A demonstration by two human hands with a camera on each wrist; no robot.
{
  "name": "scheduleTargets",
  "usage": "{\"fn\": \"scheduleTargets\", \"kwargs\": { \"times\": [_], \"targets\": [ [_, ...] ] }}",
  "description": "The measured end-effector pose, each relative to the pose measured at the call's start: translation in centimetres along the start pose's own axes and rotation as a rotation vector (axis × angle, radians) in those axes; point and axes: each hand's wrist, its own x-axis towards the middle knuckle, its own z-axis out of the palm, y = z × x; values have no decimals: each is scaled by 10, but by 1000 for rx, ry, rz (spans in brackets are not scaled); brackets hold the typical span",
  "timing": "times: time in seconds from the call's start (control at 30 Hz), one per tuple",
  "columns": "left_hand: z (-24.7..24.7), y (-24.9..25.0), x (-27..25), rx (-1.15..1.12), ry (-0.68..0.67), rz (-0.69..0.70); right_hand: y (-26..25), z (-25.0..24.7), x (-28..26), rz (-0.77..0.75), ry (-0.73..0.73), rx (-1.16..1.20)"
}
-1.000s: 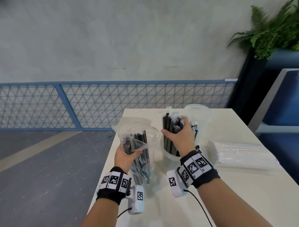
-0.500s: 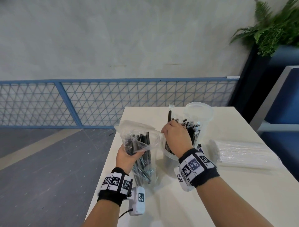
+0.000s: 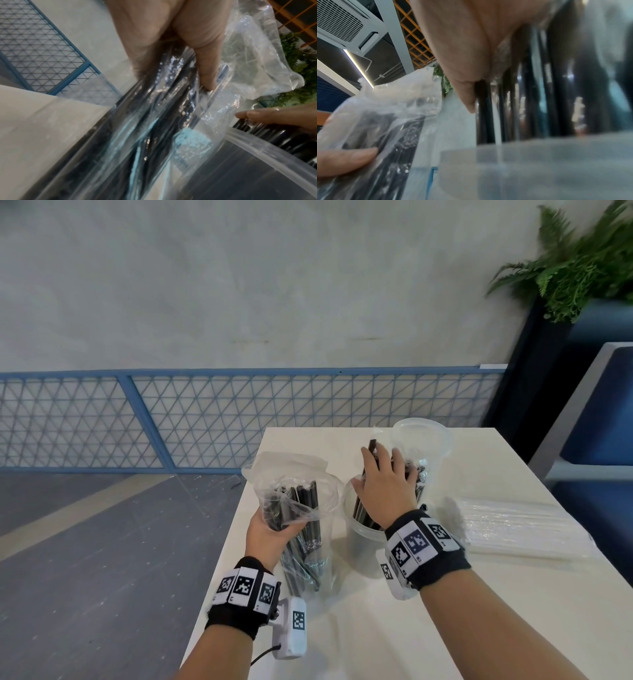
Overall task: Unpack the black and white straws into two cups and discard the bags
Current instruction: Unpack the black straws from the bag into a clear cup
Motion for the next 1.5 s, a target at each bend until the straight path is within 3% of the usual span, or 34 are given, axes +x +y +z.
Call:
{"fn": "scheduleTargets", "kwargs": {
  "times": [0.17, 0.23, 0.3, 0.33, 0.4, 0.53, 0.73, 0.93, 1.07, 1.27, 1.37, 1.5],
  "targets": [
    [-3, -3, 0, 5, 0, -15, 6, -3, 0, -66, -59, 36],
    [-3, -3, 0, 9, -10, -20, 2, -9, -5, -104, 176, 178],
    [-4, -2, 0, 25, -16, -11, -12, -19, -18, -231, 463, 513],
    [-4, -2, 0, 35, -20, -12, -20, -24, -27, -306, 478, 633],
    [-4, -3, 0, 39, -36, -21, -36, -25, -40, -378, 336, 678],
    [-3, -4, -1, 24, -80, -39, -46, -5, -44, -259, -27, 525],
    [-11, -10, -1, 58, -163, -50, -43, 9, -39, -163, -163, 740],
    [-5, -7, -5, 41, -412, -63, -41, 26, -36, -263, -390, 734],
    [0, -2, -8, 162, -554, -43, -47, 41, -44, -127, -295, 839],
    [-2, -2, -10, 78, -668, -37, -57, 52, -57, 90, -160, 967],
    [-3, 2, -11, 29, -597, -50, -56, 57, -55, 183, -96, 1045],
    [-5, 11, -13, -38, -372, 35, -55, 57, -51, 197, -56, 1020]
  ]
}}
